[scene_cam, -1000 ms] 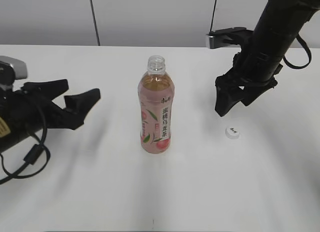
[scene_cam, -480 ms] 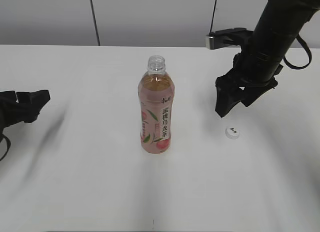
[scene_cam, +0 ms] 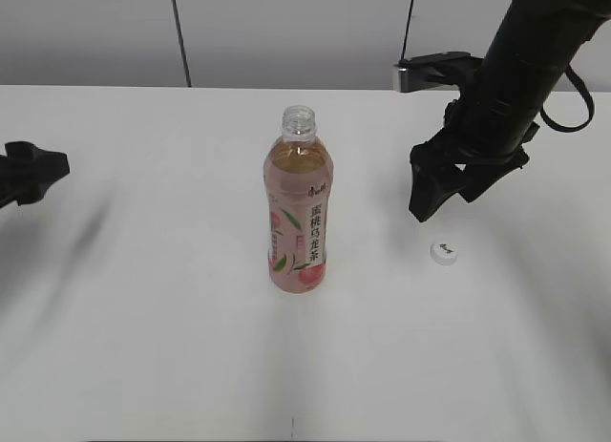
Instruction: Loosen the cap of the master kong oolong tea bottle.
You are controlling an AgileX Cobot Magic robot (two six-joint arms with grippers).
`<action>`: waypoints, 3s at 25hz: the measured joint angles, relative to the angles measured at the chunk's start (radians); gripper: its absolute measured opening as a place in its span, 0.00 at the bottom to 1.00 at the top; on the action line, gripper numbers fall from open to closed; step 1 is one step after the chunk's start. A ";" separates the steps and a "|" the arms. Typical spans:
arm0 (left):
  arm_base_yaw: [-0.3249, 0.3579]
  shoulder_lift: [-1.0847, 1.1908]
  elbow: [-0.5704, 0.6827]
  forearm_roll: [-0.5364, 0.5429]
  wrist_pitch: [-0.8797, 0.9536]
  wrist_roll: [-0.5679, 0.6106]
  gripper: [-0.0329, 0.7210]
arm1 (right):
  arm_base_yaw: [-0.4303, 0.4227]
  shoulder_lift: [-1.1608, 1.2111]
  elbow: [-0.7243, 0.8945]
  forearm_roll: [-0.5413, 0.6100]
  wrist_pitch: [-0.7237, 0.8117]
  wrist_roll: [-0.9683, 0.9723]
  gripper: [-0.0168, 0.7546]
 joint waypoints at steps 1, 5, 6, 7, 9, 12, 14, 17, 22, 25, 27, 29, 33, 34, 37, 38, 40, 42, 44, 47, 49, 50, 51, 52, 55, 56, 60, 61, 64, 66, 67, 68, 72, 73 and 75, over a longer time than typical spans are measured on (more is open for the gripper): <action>0.000 -0.020 -0.019 0.022 0.043 -0.042 0.73 | 0.000 0.000 0.000 0.001 0.000 0.000 0.79; 0.000 -0.088 -0.056 0.120 0.143 -0.164 0.72 | 0.000 0.000 0.000 0.002 0.000 0.000 0.79; 0.000 -0.099 -0.056 0.143 0.155 -0.185 0.71 | 0.000 0.000 0.000 0.003 0.000 0.000 0.79; 0.000 -0.106 -0.056 0.167 0.175 -0.206 0.71 | 0.000 0.000 0.000 0.004 0.000 0.000 0.79; 0.000 -0.111 -0.056 0.215 0.205 -0.241 0.71 | 0.000 0.000 0.000 0.003 0.000 0.000 0.79; 0.000 -0.111 -0.056 0.287 0.239 -0.267 0.71 | 0.000 0.000 0.000 0.004 0.000 0.000 0.79; 0.000 -0.111 -0.056 0.349 0.246 -0.271 0.70 | 0.000 0.000 0.000 0.004 -0.002 0.000 0.79; 0.000 -0.111 -0.056 0.479 0.247 -0.272 0.70 | 0.000 0.000 0.000 0.004 -0.007 0.000 0.79; 0.000 -0.112 -0.056 0.633 0.248 -0.275 0.68 | 0.000 0.000 0.000 0.004 -0.014 0.000 0.79; 0.000 -0.112 -0.056 0.697 0.249 -0.275 0.67 | 0.000 0.000 0.000 0.004 -0.017 0.000 0.79; 0.000 -0.112 -0.056 0.732 0.249 -0.275 0.66 | 0.000 0.000 0.000 0.005 -0.017 0.000 0.79; 0.000 -0.112 -0.056 0.798 0.244 -0.275 0.66 | 0.000 0.000 0.000 0.007 -0.017 0.000 0.79; 0.000 -0.112 -0.056 0.878 0.222 -0.288 0.61 | 0.000 0.000 0.000 0.022 -0.018 0.000 0.79; 0.000 -0.112 -0.056 0.886 0.225 -0.315 0.60 | 0.000 0.000 0.000 0.029 -0.018 0.000 0.79; -0.002 -0.112 -0.056 0.898 0.277 -0.534 0.54 | 0.000 0.000 0.000 0.043 -0.018 0.000 0.79; -0.002 -0.112 -0.056 0.911 0.282 -0.614 0.51 | 0.000 0.000 0.000 0.044 -0.018 0.000 0.79; 0.000 -0.112 -0.056 0.942 0.206 -0.768 0.47 | 0.000 0.000 0.000 0.046 -0.018 0.000 0.79; 0.000 -0.109 -0.058 0.968 0.036 -0.869 0.42 | 0.000 0.000 0.000 0.046 -0.018 0.000 0.79; 0.000 -0.093 -0.088 1.032 -0.156 -0.976 0.38 | 0.000 0.000 0.000 0.048 -0.018 0.000 0.79; 0.000 -0.072 -0.159 1.235 -0.289 -1.108 0.37 | 0.000 0.000 0.000 0.049 -0.018 0.000 0.79; 0.007 -0.072 -0.186 1.295 -0.285 -1.169 0.37 | 0.000 0.000 0.000 0.051 -0.016 0.000 0.79; 0.011 -0.074 -0.193 1.304 -0.274 -1.180 0.37 | 0.000 0.000 0.000 0.053 -0.013 0.000 0.79; 0.013 -0.077 -0.196 1.308 -0.257 -1.190 0.37 | 0.000 0.000 0.000 0.055 -0.009 0.000 0.79; 0.015 -0.082 -0.198 1.308 -0.246 -1.193 0.37 | 0.000 0.000 0.000 0.056 -0.006 0.000 0.79; 0.017 -0.084 -0.200 1.308 -0.256 -1.162 0.37 | 0.000 0.000 0.000 0.058 -0.003 0.000 0.79; 0.017 -0.084 -0.200 1.308 -0.261 -1.149 0.37 | 0.000 0.000 0.000 0.060 -0.003 0.000 0.79; 0.017 -0.084 -0.200 1.308 -0.249 -1.121 0.37 | 0.000 0.000 0.000 0.060 -0.003 0.000 0.79; 0.017 -0.084 -0.200 1.308 -0.241 -1.110 0.37 | 0.000 0.000 0.000 0.060 -0.003 0.000 0.79; 0.017 -0.084 -0.205 1.308 -0.214 -1.027 0.37 | 0.000 0.000 0.000 0.060 -0.005 0.000 0.79; 0.017 -0.084 -0.205 1.308 -0.193 -0.895 0.37 | 0.000 0.000 0.000 0.060 -0.011 0.000 0.79; 0.017 -0.084 -0.205 1.308 -0.177 -0.827 0.37 | 0.000 0.000 0.000 0.060 -0.014 0.000 0.79; 0.017 -0.084 -0.205 1.308 -0.153 -0.742 0.37 | 0.000 0.000 0.000 0.060 -0.018 0.000 0.79; 0.016 -0.086 -0.205 1.308 0.042 -0.482 0.37 | 0.000 0.000 0.000 0.060 -0.024 0.000 0.79; 0.016 -0.089 -0.205 1.308 0.131 -0.466 0.37 | 0.000 0.000 0.000 0.060 -0.024 0.000 0.79; 0.016 -0.096 -0.204 1.229 0.313 -0.485 0.37 | 0.000 0.000 0.000 0.060 -0.027 0.000 0.79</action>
